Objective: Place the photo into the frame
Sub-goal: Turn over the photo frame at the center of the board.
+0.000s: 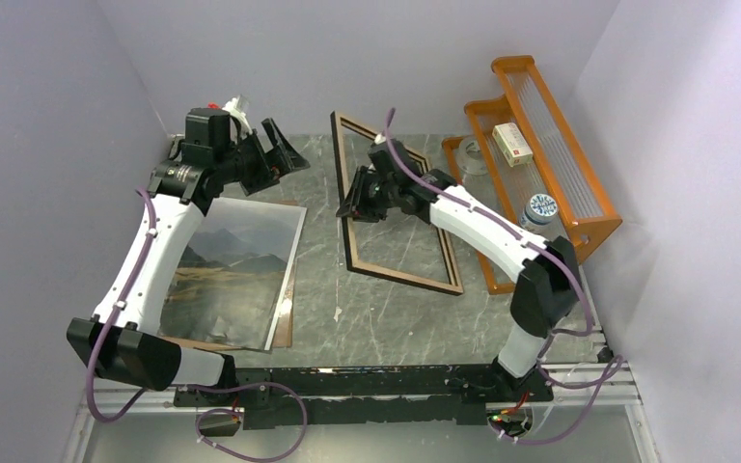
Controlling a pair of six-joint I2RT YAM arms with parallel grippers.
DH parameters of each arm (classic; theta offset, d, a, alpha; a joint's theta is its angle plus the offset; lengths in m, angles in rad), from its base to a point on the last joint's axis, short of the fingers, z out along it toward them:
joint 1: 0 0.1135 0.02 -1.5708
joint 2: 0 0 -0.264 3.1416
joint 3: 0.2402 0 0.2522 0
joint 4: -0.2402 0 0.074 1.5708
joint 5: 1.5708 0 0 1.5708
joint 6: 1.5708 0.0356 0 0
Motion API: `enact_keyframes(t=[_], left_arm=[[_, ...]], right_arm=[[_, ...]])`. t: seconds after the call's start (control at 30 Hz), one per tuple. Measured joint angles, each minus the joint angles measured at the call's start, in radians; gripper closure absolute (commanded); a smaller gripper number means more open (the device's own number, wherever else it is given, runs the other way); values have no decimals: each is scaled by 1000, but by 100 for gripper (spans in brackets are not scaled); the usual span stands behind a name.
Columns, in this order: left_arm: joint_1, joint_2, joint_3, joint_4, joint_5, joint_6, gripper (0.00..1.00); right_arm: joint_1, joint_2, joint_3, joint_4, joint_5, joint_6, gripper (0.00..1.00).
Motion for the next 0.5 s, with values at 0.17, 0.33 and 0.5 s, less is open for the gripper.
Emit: enact_keyframes(t=[0.17,0.33,0.5], left_arm=[[11,0,-30,-68,-53,34,7],[33,-4,-60,-96,-97,58,8],[68,-5,-109,-121,-121,77,8]], right_arm=[[45,78,0,16,64,-10,87],[89,182,0,105,142,45,78],[146,376,102,113,244,62,68]])
